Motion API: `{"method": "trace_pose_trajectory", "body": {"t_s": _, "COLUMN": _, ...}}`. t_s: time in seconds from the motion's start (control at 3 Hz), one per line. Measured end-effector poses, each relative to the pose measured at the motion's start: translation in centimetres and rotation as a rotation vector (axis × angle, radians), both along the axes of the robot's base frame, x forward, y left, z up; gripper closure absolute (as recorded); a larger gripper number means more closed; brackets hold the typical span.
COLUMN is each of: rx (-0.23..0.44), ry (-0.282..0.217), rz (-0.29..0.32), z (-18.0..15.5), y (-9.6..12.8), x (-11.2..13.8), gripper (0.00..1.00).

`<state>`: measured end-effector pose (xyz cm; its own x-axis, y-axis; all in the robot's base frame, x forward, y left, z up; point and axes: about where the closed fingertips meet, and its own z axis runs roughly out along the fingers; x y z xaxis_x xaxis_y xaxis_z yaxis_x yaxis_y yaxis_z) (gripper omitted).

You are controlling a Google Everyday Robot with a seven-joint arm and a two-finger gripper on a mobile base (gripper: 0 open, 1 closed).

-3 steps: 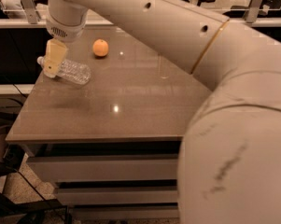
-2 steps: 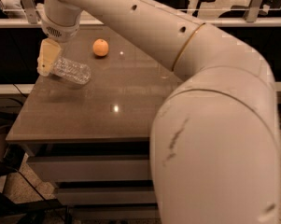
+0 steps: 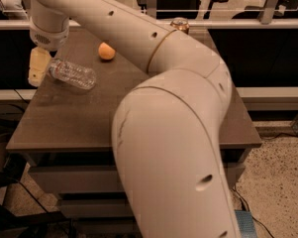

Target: Place water bottle upright

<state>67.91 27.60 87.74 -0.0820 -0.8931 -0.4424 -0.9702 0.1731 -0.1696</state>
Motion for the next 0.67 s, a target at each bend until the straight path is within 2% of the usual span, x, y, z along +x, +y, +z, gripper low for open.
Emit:
{"method": "trace_pose_trajectory", "body": {"t_s": 0.33, "rx": -0.059, "ry": 0.036, "rz": 0.004, "z": -2.2, "y": 0.8, "x": 0.3, "gripper": 0.0}}
{"method": "trace_pose_trajectory", "body": {"t_s": 0.67, "rx": -0.095, "ry": 0.054, "rz": -0.019, "z": -3.5, "y": 0.5, "x": 0.8, "gripper": 0.0}}
